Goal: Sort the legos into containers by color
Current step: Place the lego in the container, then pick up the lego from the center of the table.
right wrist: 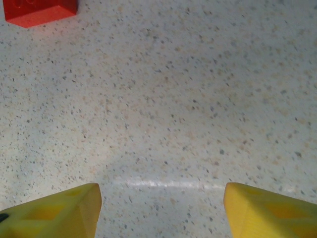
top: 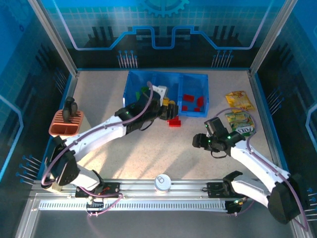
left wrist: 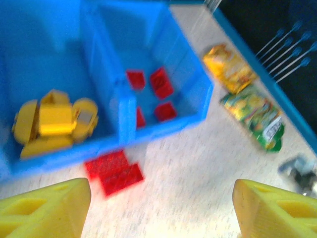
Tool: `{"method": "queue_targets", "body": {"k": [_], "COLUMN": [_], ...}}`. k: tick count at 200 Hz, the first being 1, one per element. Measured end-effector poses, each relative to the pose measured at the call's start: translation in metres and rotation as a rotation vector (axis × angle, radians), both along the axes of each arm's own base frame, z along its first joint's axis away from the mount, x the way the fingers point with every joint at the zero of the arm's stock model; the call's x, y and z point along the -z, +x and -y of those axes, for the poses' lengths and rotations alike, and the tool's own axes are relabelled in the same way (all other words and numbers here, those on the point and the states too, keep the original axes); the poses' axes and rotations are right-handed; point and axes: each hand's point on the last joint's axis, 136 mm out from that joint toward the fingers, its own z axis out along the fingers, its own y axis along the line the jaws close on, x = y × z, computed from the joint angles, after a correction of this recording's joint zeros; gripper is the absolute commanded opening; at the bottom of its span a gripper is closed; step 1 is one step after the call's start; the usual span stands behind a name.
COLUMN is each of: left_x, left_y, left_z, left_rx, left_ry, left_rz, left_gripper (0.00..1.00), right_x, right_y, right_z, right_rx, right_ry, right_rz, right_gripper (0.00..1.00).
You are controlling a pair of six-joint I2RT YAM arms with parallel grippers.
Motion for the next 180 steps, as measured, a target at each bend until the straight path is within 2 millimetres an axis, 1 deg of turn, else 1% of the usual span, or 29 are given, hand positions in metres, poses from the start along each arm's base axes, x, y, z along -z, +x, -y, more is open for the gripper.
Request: {"method": "queue_targets", "body": {"k": [24,39,43,46,50,80,106,136,155,180], "left_x": [0.044,0.065,0.069,0.072,0.076,0.098,0.103,0.093,0.088,0.090], "left_y": [-0.033,-0.052,-0.056,-0.059,-0.064,-0.093,-0.112,-0.120,-0.123,-0.125], "left_z": [-0.030,-0.049,-0.054,-0.057,-0.063,-0.094,-0.112,-0.126,-0.132,-0.138], "left_rx": [-0.026,-0.049,-0.054,-0.060,-0.068,-0.122,-0.158,-0.193,-0.209,-0.228], "left_ry": [0.057,0.073,0.075,0.077,0.076,0.060,0.022,-0.013,-0.021,-0.013], "left_rz": [-0.066,-0.098,-0.103,-0.108,-0.116,-0.152,-0.167,-0.147,-0.137,-0.143], "left_gripper": [0.76,0.76,0.76,0.76,0.76,0.76,0.76,0.76,0.76,0.76], "right_x": [-0.001,-0.002,-0.002,-0.002,-0.003,-0.004,0.006,0.023,0.029,0.035], "right_y": [0.015,0.027,0.032,0.034,0.040,0.078,0.099,0.119,0.125,0.129], "right_z": [-0.014,-0.023,-0.026,-0.028,-0.031,-0.056,-0.070,-0.082,-0.093,-0.105], "right_rx": [-0.034,-0.057,-0.063,-0.067,-0.075,-0.121,-0.141,-0.145,-0.162,-0.183], "right_ry": [-0.011,-0.022,-0.026,-0.028,-0.031,-0.055,-0.074,-0.126,-0.149,-0.169], "right_rz": [-0.014,-0.022,-0.027,-0.026,-0.028,-0.015,-0.026,-0.055,-0.058,-0.065], "right_gripper": [0.68,0.72,0.72,0.78,0.80,0.81,0.81,0.85,0.85,0.86]}}
